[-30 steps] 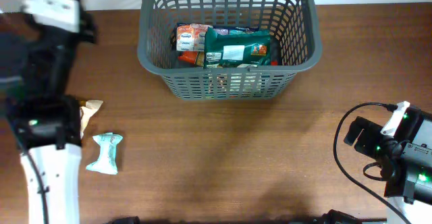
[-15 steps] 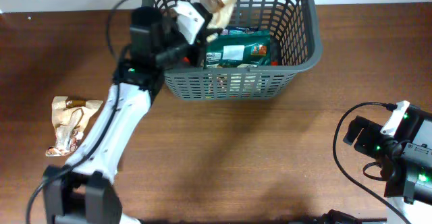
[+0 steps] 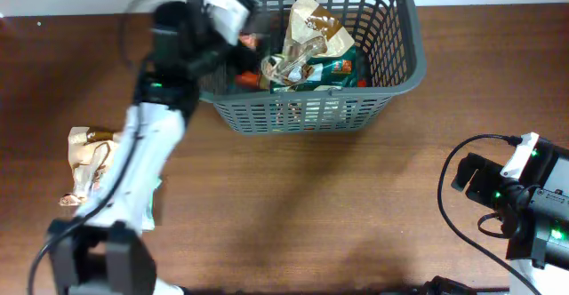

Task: Pack container
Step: 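Grasp the paper snack pack with the left gripper and lift it, then drop the snack pack into the basket and open the left gripper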

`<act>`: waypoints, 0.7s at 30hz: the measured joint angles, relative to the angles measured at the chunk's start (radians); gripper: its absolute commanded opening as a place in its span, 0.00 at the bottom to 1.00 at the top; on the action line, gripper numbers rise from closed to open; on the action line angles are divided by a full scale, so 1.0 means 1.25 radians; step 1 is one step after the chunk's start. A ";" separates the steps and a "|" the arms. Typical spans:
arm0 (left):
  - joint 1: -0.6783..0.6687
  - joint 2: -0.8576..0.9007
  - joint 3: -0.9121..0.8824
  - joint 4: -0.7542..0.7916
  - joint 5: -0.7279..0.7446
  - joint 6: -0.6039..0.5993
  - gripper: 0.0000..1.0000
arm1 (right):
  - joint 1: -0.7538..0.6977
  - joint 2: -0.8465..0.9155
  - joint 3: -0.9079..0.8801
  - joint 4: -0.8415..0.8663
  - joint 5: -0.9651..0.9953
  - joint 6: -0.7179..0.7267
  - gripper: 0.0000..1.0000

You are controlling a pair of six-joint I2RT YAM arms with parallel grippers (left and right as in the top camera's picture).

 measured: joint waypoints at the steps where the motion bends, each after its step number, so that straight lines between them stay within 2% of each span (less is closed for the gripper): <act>1: 0.027 -0.018 0.010 -0.014 -0.037 -0.002 0.86 | 0.000 0.000 0.000 0.000 0.000 0.000 0.99; 5: 0.171 -0.116 0.047 -0.117 -0.217 -0.009 0.92 | 0.000 0.000 0.000 0.000 -0.003 0.000 0.99; 9: 0.351 -0.189 0.068 -0.321 -0.330 -0.005 0.92 | 0.000 0.000 0.000 0.000 -0.003 0.000 0.99; 12: 0.433 -0.178 0.065 -0.442 -0.342 0.034 0.92 | 0.000 0.000 0.000 0.001 -0.004 0.000 0.99; 17: 0.513 -0.060 0.022 -0.605 -0.321 0.202 0.91 | 0.000 0.000 0.000 0.002 -0.007 -0.001 0.99; 21: 0.531 0.033 -0.022 -0.615 -0.320 0.275 0.92 | 0.000 0.000 0.000 0.001 -0.009 0.000 0.99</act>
